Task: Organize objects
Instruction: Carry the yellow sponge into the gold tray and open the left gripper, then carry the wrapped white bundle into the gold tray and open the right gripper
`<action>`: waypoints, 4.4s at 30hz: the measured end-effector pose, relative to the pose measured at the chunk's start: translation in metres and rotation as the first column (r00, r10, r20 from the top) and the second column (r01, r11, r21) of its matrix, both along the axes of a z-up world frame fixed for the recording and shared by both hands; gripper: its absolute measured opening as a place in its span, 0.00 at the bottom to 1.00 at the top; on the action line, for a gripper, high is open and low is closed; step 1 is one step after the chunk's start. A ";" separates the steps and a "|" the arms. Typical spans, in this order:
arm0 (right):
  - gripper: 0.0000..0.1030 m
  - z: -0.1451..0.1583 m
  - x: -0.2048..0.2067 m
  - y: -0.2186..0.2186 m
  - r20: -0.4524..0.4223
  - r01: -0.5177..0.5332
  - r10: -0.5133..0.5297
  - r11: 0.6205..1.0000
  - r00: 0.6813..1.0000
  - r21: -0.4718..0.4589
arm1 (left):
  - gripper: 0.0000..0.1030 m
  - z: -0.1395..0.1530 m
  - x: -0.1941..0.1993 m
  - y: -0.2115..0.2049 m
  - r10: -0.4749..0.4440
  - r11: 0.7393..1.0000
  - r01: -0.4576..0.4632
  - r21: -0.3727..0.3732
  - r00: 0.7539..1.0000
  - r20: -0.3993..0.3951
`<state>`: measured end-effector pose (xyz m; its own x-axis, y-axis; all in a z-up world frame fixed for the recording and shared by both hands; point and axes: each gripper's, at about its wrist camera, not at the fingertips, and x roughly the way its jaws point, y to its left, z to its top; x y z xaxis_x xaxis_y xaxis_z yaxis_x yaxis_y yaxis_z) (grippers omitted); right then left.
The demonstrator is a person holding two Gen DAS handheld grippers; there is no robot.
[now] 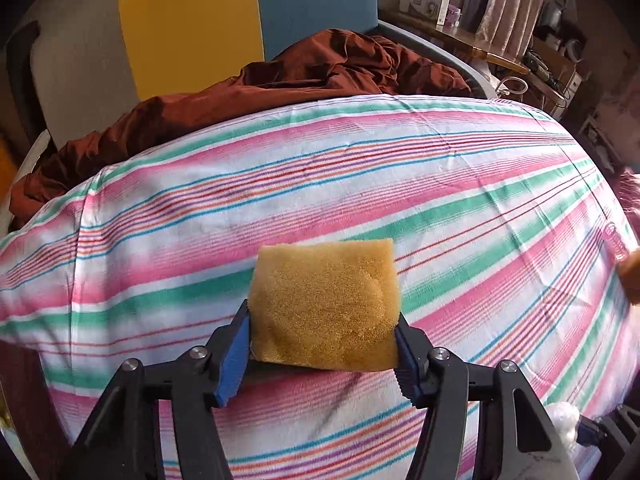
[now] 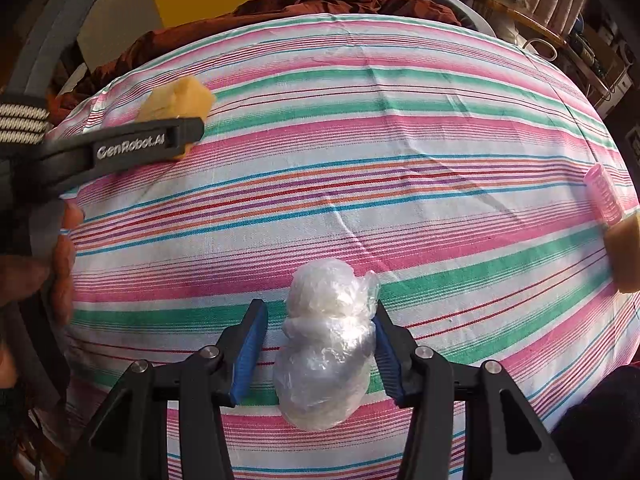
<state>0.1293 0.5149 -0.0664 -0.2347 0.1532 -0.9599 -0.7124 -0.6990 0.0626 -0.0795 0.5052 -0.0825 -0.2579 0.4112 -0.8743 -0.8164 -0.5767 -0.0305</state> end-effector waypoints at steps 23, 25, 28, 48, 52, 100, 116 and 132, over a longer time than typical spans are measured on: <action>0.45 0.005 0.006 -0.008 0.037 -0.031 0.028 0.998 0.999 0.062 | 0.63 -0.011 0.120 -0.146 0.024 0.992 0.000 0.129 0.982 -0.188; 0.45 0.004 0.026 0.006 0.036 -0.030 0.027 0.998 0.999 0.060 | 0.63 -0.011 0.118 -0.145 0.026 0.991 -0.002 0.130 0.982 -0.184; 0.45 0.011 0.036 0.016 0.041 -0.034 0.031 0.997 0.999 0.066 | 0.64 -0.011 0.115 -0.145 0.029 0.990 -0.004 0.141 0.984 -0.173; 0.45 -0.012 -0.016 0.017 0.049 -0.052 0.047 0.994 0.998 0.092 | 0.61 -0.008 0.125 -0.149 0.010 0.990 0.018 0.138 0.979 -0.201; 0.41 -0.010 -0.016 0.016 0.042 -0.056 0.053 0.994 0.998 0.091 | 0.61 0.007 0.130 -0.156 0.010 0.986 0.022 0.166 0.982 -0.188; 0.36 -0.010 -0.037 -0.024 0.098 -0.143 0.127 0.972 0.987 0.184 | 0.63 0.060 0.002 -0.440 0.646 0.735 -0.621 0.273 0.763 -0.003; 0.36 -0.011 -0.037 -0.027 0.098 -0.141 0.125 0.973 0.987 0.183 | 0.72 0.028 -0.038 -0.411 0.660 0.727 -0.666 0.164 0.745 0.097; 0.35 -0.009 -0.037 -0.033 0.107 -0.152 0.132 0.969 0.985 0.197 | 0.90 0.060 0.001 -0.436 0.678 0.721 -0.644 0.256 0.732 -0.068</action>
